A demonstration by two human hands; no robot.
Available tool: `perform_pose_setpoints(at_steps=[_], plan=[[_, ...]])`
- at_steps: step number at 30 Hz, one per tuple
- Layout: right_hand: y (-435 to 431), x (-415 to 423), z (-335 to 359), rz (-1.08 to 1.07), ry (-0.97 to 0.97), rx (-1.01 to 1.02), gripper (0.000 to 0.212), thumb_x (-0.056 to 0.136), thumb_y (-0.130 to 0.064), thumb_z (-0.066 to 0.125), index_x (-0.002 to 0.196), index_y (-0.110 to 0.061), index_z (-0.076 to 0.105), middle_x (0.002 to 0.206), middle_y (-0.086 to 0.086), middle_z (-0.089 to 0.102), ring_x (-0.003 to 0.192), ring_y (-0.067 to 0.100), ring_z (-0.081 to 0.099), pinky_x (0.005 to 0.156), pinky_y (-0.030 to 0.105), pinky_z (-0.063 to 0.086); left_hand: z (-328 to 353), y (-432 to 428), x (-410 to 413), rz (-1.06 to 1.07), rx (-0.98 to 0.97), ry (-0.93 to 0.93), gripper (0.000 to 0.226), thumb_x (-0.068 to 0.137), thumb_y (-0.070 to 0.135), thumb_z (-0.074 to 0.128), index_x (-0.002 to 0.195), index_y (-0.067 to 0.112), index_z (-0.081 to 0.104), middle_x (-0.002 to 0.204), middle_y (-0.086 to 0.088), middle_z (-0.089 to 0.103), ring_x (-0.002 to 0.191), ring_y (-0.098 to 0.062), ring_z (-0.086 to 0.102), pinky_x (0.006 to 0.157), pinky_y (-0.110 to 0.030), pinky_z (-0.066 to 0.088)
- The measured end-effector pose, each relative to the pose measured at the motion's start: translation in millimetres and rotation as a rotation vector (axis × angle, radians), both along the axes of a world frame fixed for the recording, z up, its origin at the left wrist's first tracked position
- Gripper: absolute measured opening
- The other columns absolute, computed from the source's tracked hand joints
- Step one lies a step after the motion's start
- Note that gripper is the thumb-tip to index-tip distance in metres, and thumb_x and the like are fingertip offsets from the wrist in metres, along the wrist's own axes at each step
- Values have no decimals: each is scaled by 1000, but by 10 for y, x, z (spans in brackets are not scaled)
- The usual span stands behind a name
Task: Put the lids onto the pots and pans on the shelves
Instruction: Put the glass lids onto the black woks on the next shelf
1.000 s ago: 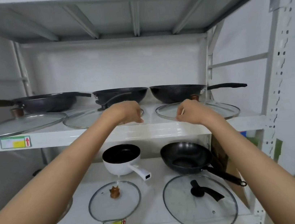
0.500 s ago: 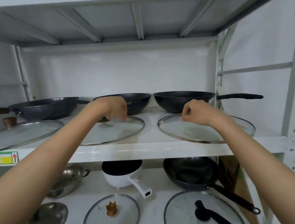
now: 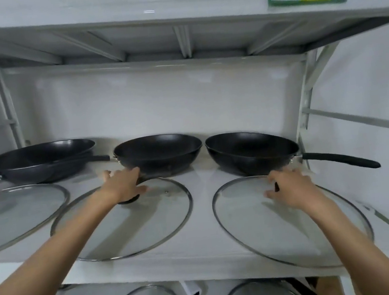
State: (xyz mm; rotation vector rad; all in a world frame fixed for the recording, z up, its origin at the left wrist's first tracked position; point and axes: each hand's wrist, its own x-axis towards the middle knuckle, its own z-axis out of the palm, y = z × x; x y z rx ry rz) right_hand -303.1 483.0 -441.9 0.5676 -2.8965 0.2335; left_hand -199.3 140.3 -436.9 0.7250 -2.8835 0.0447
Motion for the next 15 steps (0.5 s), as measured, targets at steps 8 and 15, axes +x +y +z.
perform_pose_setpoints(at_steps=[8,15], plan=[[-74,-262,-185,-123,60,8,32,95,-29,49,113,-3,54,123,20,55,109,40,56,88,40,46,-98,6,-259,-379,136,159,13,97,23,44,92,12,39,87,-9,58,80,-32,58,69,-39,46],[-110,-304,-236,-107,149,22,26,90,-13,47,109,2,53,116,23,57,101,42,61,68,35,36,-107,77,-231,-340,-56,206,16,100,24,41,104,12,51,76,-12,60,65,-30,51,58,-34,40]])
